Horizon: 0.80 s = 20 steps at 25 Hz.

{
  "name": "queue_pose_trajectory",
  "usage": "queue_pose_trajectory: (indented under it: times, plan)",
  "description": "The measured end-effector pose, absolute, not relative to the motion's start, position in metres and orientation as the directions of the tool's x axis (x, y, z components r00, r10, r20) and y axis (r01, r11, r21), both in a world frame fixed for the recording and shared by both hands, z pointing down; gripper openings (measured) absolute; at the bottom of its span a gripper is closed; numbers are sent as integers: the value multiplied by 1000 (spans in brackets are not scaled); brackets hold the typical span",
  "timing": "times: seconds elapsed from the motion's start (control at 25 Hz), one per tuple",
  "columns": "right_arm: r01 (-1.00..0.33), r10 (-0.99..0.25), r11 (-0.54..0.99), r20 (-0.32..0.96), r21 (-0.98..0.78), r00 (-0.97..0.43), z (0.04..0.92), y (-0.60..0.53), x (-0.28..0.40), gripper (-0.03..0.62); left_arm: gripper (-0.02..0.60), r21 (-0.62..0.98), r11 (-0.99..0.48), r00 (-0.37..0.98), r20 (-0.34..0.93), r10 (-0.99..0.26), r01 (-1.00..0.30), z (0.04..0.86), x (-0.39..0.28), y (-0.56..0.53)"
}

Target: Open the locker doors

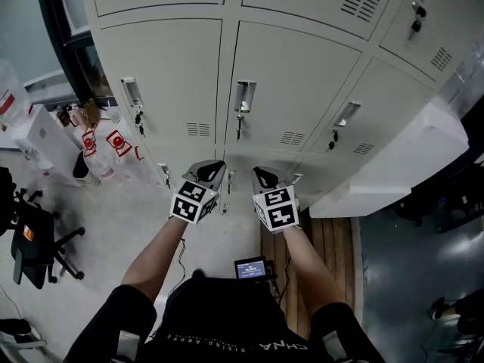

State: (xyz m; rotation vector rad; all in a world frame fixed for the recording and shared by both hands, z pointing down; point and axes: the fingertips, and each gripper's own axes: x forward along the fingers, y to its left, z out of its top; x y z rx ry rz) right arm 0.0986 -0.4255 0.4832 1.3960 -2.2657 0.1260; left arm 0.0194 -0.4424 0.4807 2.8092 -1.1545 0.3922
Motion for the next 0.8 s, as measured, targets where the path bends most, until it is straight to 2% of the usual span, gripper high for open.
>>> queue_pose_trajectory:
  times: [0.36, 0.4, 0.44, 0.48, 0.8]
  plan:
    - [-851, -842, 479, 387, 217, -376, 453, -450, 108, 32, 26, -65, -679, 654, 215, -725, -732, 439, 34, -473]
    - [-850, -844, 478, 382, 222, -376, 449, -452, 109, 32, 57, -64, -674, 651, 207, -731, -736, 434, 37, -477]
    - [-849, -846, 479, 377, 224, -378, 445, -454, 110, 32, 114, -66, -669, 647, 199, -736, -741, 429, 40, -481]
    - [-849, -846, 480, 373, 222, -381, 442, -456, 112, 32, 130, -70, -661, 640, 190, -744, -747, 424, 42, -484]
    - [-850, -847, 488, 341, 197, -407, 418, -466, 122, 32, 128, -113, -570, 555, 139, -820, -814, 395, 61, -507]
